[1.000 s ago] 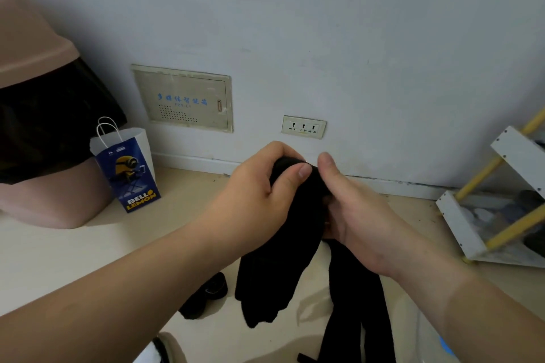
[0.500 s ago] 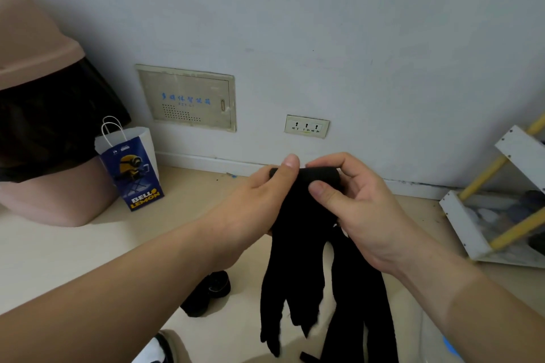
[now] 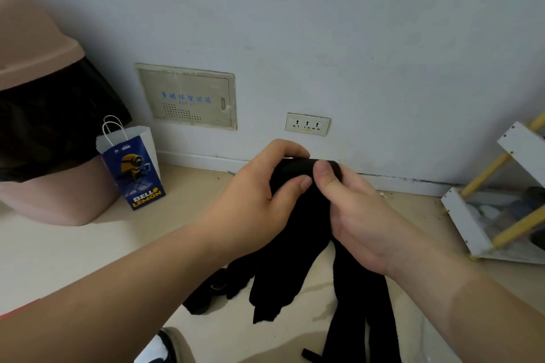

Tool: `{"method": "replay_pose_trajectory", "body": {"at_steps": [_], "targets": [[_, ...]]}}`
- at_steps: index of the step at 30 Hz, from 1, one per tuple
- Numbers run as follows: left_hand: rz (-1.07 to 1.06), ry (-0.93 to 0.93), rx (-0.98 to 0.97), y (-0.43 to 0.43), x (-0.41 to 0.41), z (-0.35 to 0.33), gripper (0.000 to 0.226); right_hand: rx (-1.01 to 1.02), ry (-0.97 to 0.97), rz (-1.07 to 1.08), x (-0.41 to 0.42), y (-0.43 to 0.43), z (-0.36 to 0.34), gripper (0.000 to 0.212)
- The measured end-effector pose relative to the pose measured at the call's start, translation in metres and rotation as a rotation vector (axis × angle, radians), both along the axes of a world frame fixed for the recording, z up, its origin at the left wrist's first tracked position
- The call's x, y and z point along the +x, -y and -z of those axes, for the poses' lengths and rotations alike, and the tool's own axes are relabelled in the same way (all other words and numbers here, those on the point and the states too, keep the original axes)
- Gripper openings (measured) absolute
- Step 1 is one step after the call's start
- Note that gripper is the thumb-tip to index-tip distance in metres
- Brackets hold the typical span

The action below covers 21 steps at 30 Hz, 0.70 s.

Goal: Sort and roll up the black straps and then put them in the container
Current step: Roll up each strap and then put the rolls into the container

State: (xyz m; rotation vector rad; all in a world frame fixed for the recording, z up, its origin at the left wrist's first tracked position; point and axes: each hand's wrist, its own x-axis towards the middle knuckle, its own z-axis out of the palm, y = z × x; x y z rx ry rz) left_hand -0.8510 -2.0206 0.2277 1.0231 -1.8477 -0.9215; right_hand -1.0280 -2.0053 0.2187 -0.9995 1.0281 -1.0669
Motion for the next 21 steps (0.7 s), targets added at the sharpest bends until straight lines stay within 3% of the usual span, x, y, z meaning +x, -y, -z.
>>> {"method": "replay_pose_trajectory", "body": {"at_steps": [4, 6, 8, 11, 15, 21], "targets": [[0.033, -0.272, 0.513, -0.001, 0.001, -0.003, 0.036, -0.051, -0.034, 0.121, 0.001, 0.001, 0.002, 0.019], [0.071, -0.361, 0.673, 0.001, -0.001, 0.001, 0.046, -0.054, -0.054, 0.158, 0.001, 0.0, 0.0, 0.006], [0.102, -0.411, 0.762, 0.002, -0.006, 0.005, 0.053, -0.051, -0.052, 0.162, 0.001, -0.001, -0.003, 0.006], [0.091, -0.43, 0.81, 0.004, -0.014, 0.008, 0.063, -0.07, -0.086, 0.127, 0.002, -0.001, -0.003, 0.01], [-0.017, -0.392, 0.726, 0.006, -0.017, 0.011, 0.059, -0.104, -0.169, 0.102, 0.005, -0.003, 0.001, 0.012], [-0.038, -0.341, 0.71, 0.001, -0.019, 0.007, 0.062, -0.034, -0.124, 0.066, 0.002, -0.003, -0.002, 0.017]]}}
